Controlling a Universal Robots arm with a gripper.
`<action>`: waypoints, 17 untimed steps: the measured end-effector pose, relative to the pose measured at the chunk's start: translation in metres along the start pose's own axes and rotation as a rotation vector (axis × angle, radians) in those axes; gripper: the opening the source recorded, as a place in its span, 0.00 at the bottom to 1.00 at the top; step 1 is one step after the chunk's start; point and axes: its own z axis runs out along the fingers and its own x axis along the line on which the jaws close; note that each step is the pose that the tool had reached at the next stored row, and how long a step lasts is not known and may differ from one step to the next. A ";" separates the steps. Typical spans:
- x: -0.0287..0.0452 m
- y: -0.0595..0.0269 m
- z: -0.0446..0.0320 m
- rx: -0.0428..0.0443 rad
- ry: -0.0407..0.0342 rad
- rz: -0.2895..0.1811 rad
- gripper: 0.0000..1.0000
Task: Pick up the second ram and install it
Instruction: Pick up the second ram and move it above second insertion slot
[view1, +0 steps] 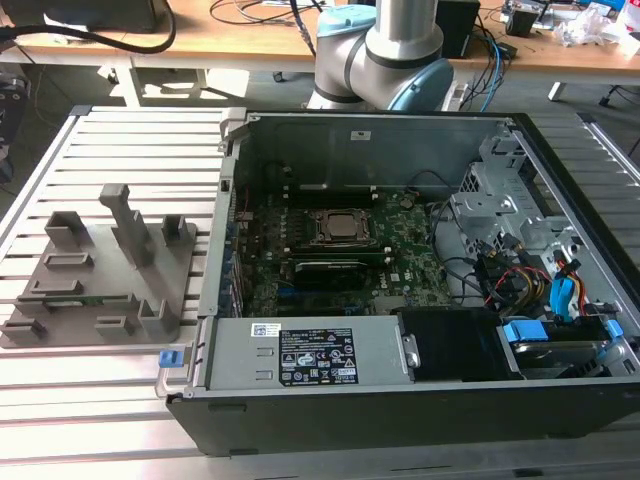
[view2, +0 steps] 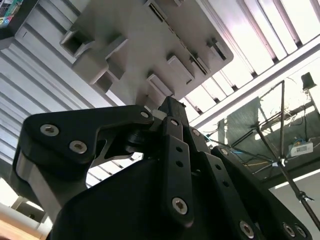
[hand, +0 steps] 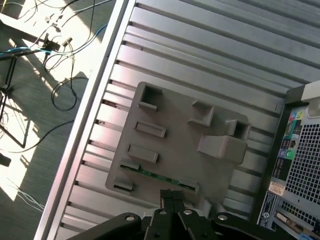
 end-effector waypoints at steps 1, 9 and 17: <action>0.0000 0.0000 0.0000 -0.0006 0.0012 -0.025 0.11; -0.0001 0.0001 0.0000 -0.0031 0.0056 -0.127 0.11; -0.0001 0.0003 0.0000 -0.0057 0.0101 -0.230 0.11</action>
